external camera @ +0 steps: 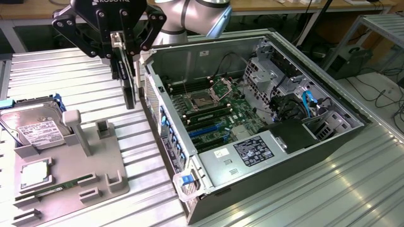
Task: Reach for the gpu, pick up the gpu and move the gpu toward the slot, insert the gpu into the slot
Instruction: 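Pick up the gpu and move the gpu toward the slot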
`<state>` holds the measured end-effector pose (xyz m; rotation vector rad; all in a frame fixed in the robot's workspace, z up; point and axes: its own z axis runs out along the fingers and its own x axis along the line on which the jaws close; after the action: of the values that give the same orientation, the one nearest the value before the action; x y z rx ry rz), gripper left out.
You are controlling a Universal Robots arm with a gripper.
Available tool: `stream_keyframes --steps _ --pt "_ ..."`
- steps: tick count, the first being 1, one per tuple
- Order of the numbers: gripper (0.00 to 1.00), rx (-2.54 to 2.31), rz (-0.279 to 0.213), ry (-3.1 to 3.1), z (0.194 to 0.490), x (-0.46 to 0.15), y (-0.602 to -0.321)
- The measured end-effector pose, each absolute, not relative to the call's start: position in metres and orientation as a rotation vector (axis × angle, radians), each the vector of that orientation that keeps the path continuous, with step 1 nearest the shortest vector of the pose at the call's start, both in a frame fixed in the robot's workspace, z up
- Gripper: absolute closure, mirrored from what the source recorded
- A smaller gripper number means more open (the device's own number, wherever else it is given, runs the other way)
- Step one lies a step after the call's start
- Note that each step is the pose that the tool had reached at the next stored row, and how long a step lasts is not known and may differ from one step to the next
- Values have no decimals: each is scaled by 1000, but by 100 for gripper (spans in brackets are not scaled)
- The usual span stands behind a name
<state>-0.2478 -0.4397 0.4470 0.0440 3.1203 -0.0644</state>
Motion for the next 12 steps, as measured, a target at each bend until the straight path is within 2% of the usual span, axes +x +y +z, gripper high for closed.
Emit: stream_keyframes --steps 12 --pt "73 44 -64 3120 447 -238 -440"
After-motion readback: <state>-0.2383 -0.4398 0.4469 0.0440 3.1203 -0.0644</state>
